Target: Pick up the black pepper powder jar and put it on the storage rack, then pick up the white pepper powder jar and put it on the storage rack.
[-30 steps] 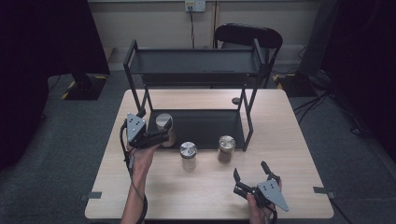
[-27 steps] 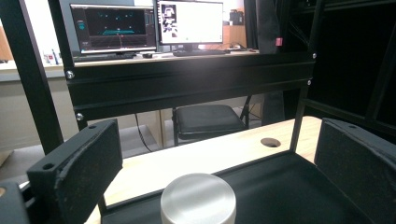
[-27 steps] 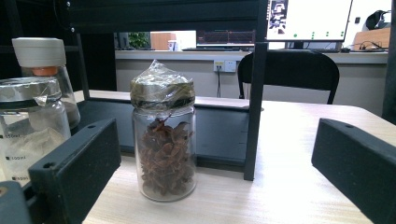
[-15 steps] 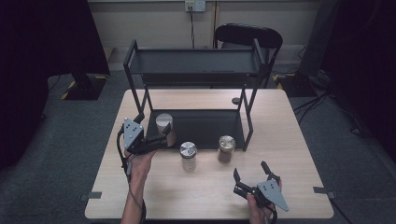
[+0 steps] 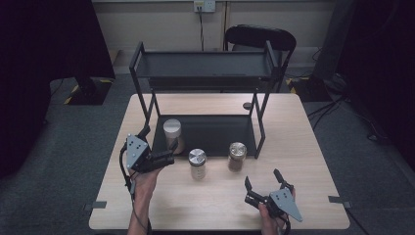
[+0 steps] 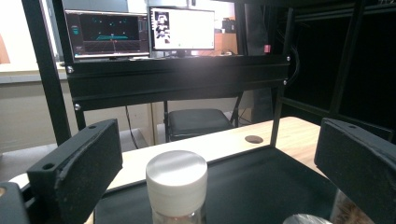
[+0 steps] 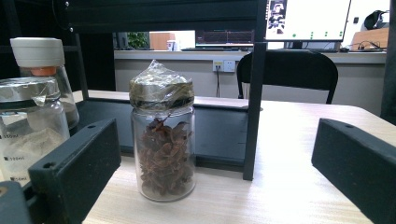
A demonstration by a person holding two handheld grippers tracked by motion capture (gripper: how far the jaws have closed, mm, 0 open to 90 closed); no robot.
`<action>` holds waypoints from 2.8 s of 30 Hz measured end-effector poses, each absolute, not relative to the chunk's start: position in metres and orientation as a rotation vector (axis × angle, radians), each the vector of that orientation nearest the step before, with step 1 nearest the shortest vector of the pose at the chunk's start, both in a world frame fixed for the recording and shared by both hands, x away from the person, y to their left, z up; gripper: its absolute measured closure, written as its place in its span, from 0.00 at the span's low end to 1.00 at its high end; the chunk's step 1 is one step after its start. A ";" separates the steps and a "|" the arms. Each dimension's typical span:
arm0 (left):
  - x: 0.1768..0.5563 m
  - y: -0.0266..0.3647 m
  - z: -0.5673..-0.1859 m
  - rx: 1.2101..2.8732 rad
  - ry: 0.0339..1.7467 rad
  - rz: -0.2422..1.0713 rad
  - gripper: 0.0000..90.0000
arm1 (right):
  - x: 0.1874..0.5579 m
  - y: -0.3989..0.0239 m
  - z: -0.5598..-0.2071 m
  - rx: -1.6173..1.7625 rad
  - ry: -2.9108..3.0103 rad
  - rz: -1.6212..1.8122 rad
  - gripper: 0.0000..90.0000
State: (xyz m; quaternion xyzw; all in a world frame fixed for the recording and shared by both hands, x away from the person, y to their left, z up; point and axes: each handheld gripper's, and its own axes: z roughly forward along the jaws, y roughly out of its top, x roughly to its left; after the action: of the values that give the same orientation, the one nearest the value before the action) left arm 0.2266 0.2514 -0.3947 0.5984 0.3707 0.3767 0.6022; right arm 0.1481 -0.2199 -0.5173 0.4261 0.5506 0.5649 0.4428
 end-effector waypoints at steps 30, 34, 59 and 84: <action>0.179 0.259 -0.441 1.337 0.855 0.905 0.00 | 0.148 -0.219 -0.517 1.058 1.364 1.399 0.00; 0.174 0.262 -0.454 1.334 0.859 0.911 0.00 | 0.148 -0.219 -0.517 1.058 1.364 1.399 0.00; 0.166 0.254 -0.506 1.369 0.885 0.905 0.00 | 0.148 -0.219 -0.517 1.058 1.364 1.399 0.00; 0.165 0.245 -0.514 1.365 0.917 0.925 0.00 | 0.147 -0.216 -0.517 1.070 1.349 1.383 0.00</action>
State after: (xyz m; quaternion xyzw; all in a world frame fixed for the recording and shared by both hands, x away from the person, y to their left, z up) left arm 0.1649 0.2449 -0.5140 0.5856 0.3935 0.3969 0.5870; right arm 0.1474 -0.2158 -0.5173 0.4329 0.5456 0.5593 0.4496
